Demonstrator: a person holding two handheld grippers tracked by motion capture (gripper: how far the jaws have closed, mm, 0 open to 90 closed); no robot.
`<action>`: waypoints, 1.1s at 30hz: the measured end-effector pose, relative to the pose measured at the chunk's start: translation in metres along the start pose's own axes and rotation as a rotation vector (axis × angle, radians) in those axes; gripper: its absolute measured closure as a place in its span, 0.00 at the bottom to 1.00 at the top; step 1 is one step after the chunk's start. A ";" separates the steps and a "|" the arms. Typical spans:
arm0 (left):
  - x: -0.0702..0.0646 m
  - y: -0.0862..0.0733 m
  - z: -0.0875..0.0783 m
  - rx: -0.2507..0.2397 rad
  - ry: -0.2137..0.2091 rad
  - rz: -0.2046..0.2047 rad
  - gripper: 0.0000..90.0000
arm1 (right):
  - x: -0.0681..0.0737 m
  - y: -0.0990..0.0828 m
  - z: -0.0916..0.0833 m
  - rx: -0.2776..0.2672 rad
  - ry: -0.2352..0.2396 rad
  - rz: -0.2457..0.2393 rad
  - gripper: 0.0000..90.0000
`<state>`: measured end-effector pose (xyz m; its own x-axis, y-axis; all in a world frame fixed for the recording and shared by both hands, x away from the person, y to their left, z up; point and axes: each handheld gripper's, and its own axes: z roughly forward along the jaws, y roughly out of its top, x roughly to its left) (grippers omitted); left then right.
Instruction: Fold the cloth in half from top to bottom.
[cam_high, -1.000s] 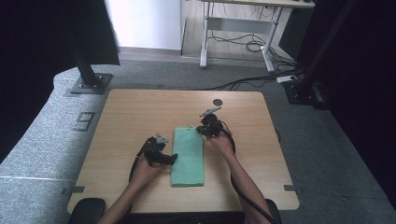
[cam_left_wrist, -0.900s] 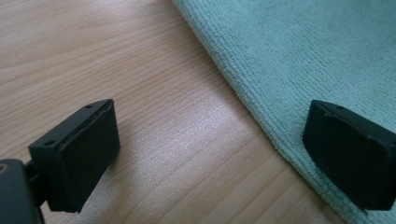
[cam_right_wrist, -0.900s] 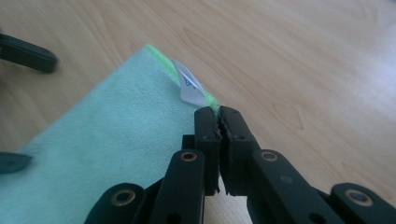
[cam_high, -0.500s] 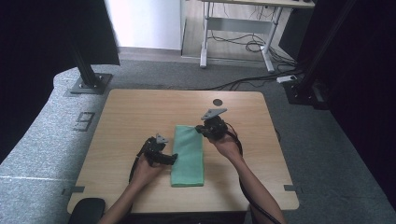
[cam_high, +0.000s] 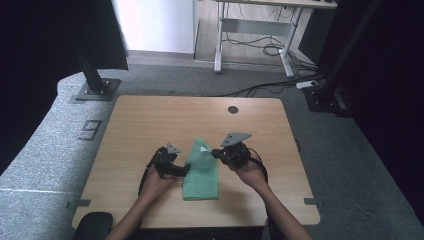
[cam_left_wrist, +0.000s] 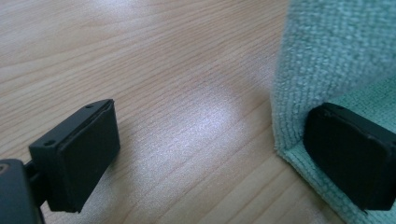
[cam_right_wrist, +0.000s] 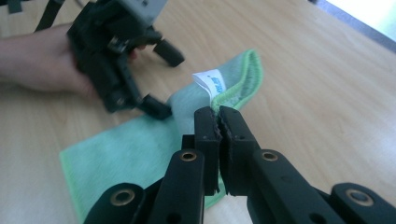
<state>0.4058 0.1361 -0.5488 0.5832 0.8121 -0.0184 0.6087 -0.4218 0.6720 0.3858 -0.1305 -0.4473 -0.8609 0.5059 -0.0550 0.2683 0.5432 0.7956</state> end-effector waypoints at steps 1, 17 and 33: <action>0.000 0.000 0.000 0.000 0.000 0.000 0.04 | 0.002 -0.003 -0.001 0.001 0.008 0.002 0.95; 0.000 0.000 0.000 0.000 0.000 0.001 0.04 | 0.032 -0.054 0.013 0.092 0.087 0.035 0.95; 0.000 0.001 -0.008 0.009 -0.093 0.030 0.15 | 0.044 -0.084 0.032 0.154 0.105 0.111 0.94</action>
<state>0.4026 0.1390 -0.5419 0.6488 0.7580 -0.0673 0.5944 -0.4496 0.6668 0.3393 -0.1325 -0.5359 -0.8604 0.5002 0.0974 0.4201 0.5880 0.6912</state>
